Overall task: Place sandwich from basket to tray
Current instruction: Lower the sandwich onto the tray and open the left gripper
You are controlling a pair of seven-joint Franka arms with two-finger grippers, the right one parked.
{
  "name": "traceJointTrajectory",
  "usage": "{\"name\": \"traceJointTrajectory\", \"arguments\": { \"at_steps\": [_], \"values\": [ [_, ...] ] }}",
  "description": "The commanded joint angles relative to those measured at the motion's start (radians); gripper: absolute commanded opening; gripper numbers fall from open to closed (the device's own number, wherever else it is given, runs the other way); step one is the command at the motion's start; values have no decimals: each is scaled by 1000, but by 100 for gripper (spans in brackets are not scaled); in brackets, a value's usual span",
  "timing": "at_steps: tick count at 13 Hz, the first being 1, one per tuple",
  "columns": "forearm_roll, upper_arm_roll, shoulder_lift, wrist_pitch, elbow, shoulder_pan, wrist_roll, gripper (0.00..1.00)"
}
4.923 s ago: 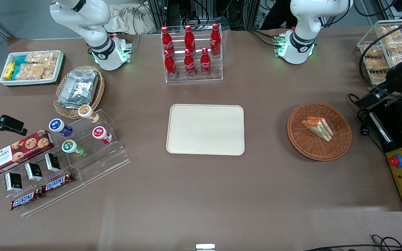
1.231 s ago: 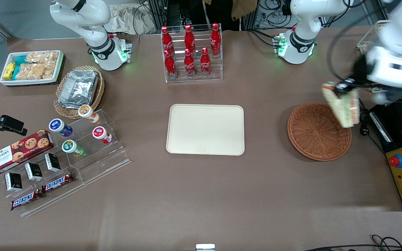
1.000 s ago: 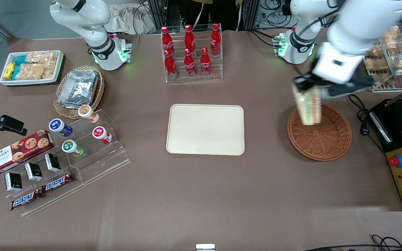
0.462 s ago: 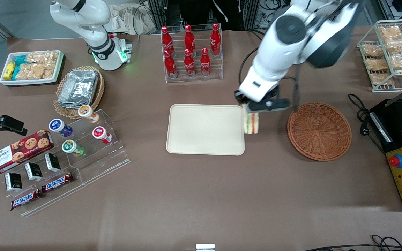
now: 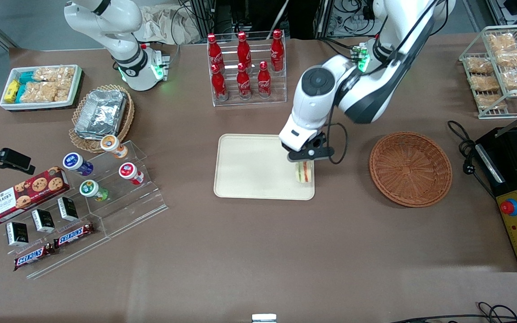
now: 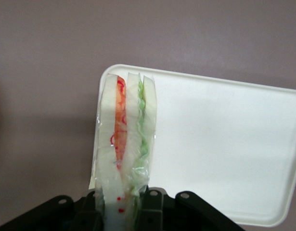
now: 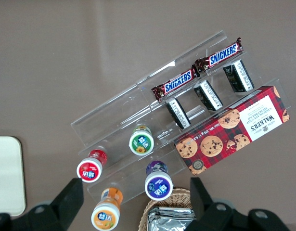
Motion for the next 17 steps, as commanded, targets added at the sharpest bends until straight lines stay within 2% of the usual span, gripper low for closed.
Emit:
{"name": "traceJointTrajectory", "arguments": {
  "at_steps": [1, 3, 6, 7, 8, 9, 10, 15, 17],
  "values": [
    [76, -1, 22, 119, -100, 1, -30, 0],
    [133, -1, 60, 133, -112, 0, -56, 0],
    [272, 1, 134, 175, -111, -8, -146, 1],
    [311, 1, 148, 181, -111, -8, -177, 5],
    [327, 1, 151, 181, -108, -8, -195, 30],
    [327, 1, 153, 179, -103, -7, -195, 77],
    [327, 1, 151, 179, -101, -7, -195, 100],
    [314, -1, 130, 166, -85, -3, -200, 100],
    [302, -4, 64, 141, -80, 3, -199, 100]
  ]
}}
